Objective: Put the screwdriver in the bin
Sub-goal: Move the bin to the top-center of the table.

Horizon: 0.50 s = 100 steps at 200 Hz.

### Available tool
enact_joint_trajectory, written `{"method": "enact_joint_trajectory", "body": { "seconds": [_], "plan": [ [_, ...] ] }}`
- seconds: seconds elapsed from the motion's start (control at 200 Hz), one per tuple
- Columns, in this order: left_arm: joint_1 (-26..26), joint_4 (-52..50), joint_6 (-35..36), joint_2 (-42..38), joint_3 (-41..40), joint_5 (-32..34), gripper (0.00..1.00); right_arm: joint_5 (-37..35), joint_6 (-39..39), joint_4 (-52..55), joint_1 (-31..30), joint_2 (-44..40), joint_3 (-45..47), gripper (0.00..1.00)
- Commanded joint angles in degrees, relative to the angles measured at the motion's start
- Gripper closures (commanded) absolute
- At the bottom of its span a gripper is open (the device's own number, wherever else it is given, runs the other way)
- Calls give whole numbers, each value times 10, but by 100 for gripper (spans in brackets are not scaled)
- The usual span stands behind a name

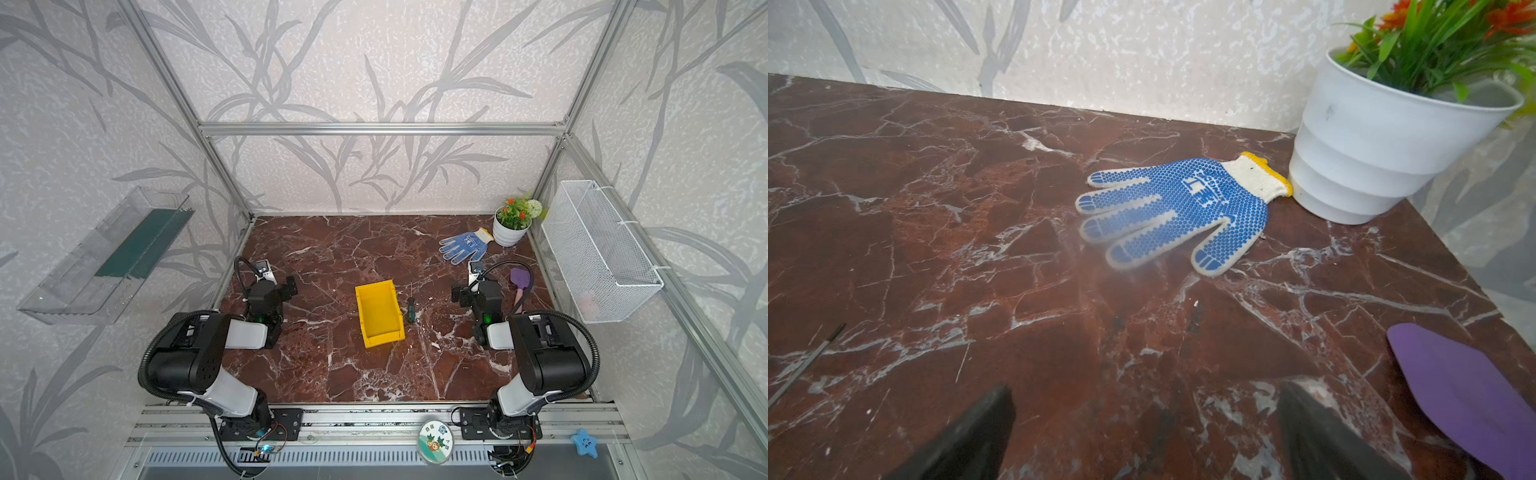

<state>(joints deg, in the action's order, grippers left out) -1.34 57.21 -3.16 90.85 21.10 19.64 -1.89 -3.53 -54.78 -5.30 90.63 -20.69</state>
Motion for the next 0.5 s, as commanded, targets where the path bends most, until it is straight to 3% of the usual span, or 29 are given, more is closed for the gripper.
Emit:
{"method": "enact_joint_trajectory", "body": {
  "seconds": [0.0, 0.495],
  "plan": [
    [-1, 1, -2, -2, -4, 9, 1, 3, -6, -5, 0, 1, -9, 1],
    [-2, 2, 1, -2, -3, 9, 1, 3, -6, -5, 0, 0, -9, 1]
  ]
}}
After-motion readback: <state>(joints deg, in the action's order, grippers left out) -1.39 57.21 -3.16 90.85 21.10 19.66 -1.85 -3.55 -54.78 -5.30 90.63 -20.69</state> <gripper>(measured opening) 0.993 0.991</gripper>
